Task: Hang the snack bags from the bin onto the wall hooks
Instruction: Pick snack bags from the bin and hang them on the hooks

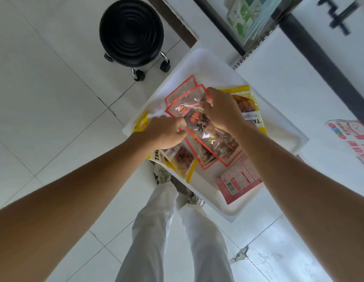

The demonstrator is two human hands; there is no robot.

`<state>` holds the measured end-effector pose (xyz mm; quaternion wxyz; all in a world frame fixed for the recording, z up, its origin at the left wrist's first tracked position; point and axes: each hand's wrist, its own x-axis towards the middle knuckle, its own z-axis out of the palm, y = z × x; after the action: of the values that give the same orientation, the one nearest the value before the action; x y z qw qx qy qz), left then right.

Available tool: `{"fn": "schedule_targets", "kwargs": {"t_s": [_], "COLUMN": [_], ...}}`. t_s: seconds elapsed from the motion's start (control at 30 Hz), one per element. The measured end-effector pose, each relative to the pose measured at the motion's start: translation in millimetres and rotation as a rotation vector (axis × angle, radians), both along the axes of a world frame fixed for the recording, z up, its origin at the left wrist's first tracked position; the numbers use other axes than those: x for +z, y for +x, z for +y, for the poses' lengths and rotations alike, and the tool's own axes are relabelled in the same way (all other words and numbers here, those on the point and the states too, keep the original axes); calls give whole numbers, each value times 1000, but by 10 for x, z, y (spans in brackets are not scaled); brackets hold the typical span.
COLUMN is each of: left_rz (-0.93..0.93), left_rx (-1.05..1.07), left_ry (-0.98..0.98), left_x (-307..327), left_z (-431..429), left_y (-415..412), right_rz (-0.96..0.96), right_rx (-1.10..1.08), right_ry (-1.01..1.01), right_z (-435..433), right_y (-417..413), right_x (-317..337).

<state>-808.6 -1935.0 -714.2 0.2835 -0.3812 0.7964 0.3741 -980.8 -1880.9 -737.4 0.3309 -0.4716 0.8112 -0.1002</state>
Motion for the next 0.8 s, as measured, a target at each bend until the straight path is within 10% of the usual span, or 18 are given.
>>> {"fn": "schedule_targets", "kwargs": {"t_s": [0.8], "left_rz": [399], "left_rx": [150], "left_ry": [-178], "left_x": [2654], "left_z": [140], "left_y": [3], "right_rz": [-177], "right_rx": [-183], "right_ry": [-536], "right_z": [883], "right_y": [-444], "right_x": [3231]}}
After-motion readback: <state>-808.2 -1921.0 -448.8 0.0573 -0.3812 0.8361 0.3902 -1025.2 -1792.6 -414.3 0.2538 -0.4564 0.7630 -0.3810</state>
